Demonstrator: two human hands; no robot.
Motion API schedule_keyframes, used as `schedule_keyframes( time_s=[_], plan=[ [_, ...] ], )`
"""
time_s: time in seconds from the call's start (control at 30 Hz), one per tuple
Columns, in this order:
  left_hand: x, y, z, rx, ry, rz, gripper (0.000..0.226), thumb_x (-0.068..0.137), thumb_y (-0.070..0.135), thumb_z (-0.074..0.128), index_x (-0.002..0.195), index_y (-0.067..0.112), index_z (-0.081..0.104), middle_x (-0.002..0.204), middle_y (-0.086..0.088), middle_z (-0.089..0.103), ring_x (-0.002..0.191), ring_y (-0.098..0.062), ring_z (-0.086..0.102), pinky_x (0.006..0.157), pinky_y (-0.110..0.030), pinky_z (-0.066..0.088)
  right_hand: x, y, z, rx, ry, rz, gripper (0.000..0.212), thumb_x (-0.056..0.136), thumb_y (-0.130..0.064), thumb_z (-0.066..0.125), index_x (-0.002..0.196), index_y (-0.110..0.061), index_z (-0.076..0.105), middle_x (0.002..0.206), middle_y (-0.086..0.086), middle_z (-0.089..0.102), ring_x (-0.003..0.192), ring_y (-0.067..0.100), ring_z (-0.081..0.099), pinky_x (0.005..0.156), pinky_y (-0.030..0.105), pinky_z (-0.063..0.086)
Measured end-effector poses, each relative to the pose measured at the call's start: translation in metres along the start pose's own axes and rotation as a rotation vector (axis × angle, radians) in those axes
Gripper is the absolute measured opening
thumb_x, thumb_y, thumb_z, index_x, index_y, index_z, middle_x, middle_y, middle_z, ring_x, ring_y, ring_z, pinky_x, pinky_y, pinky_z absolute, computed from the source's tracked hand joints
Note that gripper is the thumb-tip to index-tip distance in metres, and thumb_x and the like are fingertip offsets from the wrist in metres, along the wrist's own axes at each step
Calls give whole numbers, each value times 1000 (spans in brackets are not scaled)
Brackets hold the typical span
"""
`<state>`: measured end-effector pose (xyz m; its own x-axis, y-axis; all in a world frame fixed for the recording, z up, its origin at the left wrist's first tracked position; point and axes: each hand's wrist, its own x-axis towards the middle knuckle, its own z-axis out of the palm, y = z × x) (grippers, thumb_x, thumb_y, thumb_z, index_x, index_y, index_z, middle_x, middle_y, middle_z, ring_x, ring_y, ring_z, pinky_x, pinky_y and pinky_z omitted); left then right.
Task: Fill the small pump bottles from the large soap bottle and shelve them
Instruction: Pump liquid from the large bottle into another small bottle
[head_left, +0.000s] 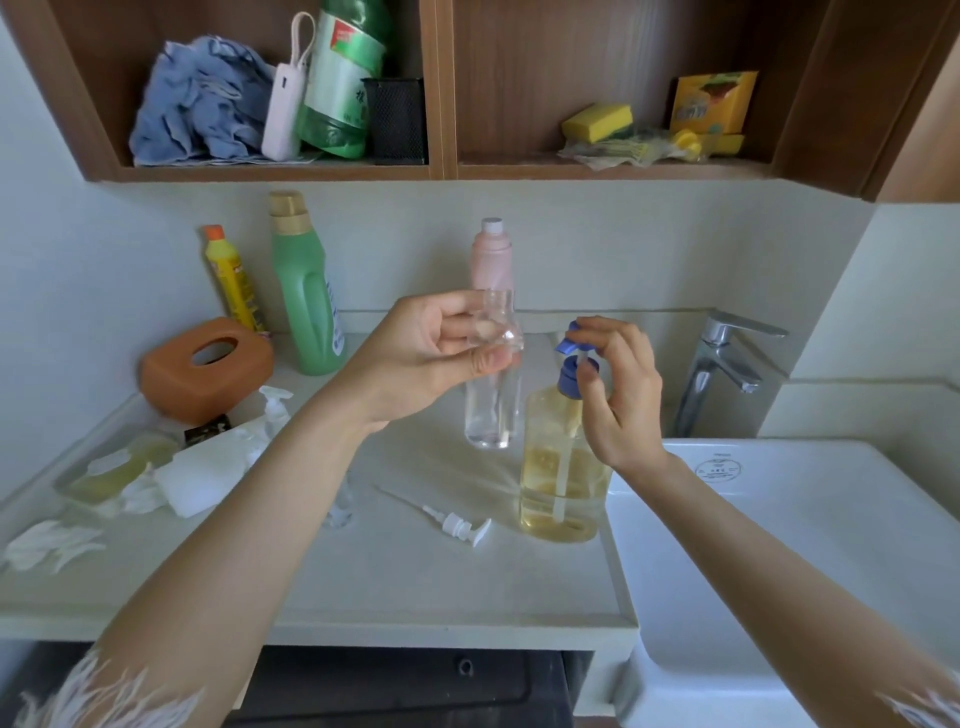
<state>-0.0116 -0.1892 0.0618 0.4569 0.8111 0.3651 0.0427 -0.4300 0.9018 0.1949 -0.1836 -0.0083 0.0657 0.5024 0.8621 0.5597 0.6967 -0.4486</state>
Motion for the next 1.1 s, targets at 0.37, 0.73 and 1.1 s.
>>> schedule_keyframes(
  time_s=[0.37,0.73,1.1],
  plan=[
    [3,10,-2,-181,-112,73,61,79,34,76,131,18,48,110,-5,71,118,-25,61,104,-47,44,-2,-24,-9,-107,24,59,32,83,-5,55,114,-5,65,127,4,57,123,18,50,104,26,37],
    [28,55,-8,-416,-302,141,53,82,36,68,129,14,56,125,-4,65,106,-20,63,79,-31,54,35,-83,-10,1197,-502,626,74,68,-39,82,126,0,54,108,13,65,97,23,65,87,37,53],
    [23,60,0,-147,-149,138,65,65,53,80,111,10,65,107,-4,72,106,-24,66,90,-32,49,35,-85,-11,968,-313,487,41,69,-17,77,108,-11,67,101,9,73,95,23,68,86,35,55]
  ],
)
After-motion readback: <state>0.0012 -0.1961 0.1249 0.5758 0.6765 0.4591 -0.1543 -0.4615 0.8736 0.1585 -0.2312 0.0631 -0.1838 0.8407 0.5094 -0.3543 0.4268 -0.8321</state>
